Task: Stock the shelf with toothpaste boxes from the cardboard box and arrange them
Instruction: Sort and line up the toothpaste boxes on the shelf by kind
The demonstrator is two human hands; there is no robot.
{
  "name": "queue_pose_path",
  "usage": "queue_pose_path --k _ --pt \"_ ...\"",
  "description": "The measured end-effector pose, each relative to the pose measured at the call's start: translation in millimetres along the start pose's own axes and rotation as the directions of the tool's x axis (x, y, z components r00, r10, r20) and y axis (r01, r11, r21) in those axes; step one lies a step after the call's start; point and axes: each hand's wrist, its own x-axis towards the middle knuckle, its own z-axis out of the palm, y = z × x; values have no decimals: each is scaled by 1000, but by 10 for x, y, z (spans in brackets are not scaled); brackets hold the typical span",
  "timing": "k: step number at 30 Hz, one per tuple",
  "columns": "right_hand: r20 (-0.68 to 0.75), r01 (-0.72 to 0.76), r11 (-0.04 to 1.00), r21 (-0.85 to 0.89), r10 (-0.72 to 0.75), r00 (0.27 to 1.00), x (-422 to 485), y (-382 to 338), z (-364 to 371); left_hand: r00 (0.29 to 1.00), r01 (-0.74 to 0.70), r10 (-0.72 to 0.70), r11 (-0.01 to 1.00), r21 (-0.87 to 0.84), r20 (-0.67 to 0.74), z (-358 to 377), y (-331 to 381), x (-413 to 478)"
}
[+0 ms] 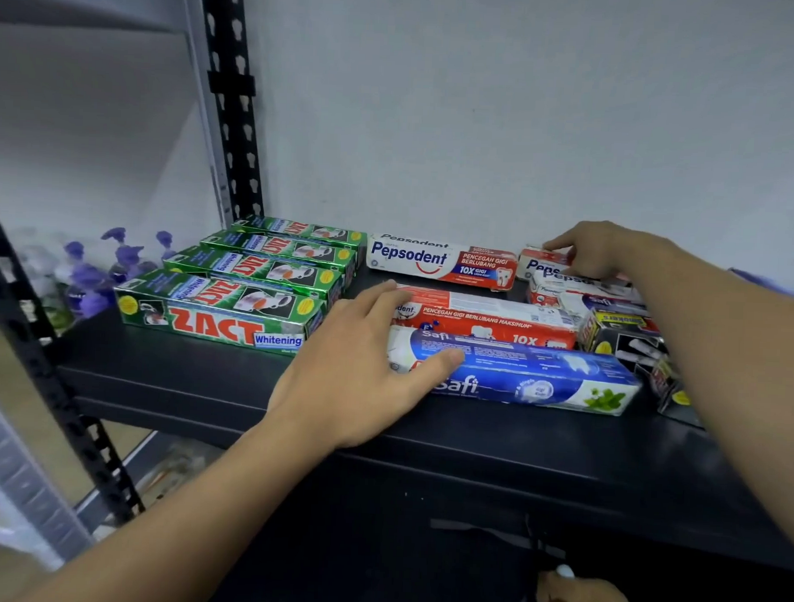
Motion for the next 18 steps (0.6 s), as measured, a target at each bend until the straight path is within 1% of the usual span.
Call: queue_pose_path --k 5,11,14,18 --pt "-124 29 996 82 -18 992 -74 -4 -53 1000 -2 2 1000 0 -4 -12 6 -15" --pt "-289 184 973 139 -138 948 -313 -157 -385 1000 -1 1 1000 -1 -1 -34 34 -22" --pt "-320 275 957 92 -233 918 -510 -359 -544 1000 2 -2 1000 1 -3 -38 33 -30" --pt "-281 381 923 50 -353 893 -743 -766 -612 1000 3 -3 1000 8 -11 -42 42 -38"
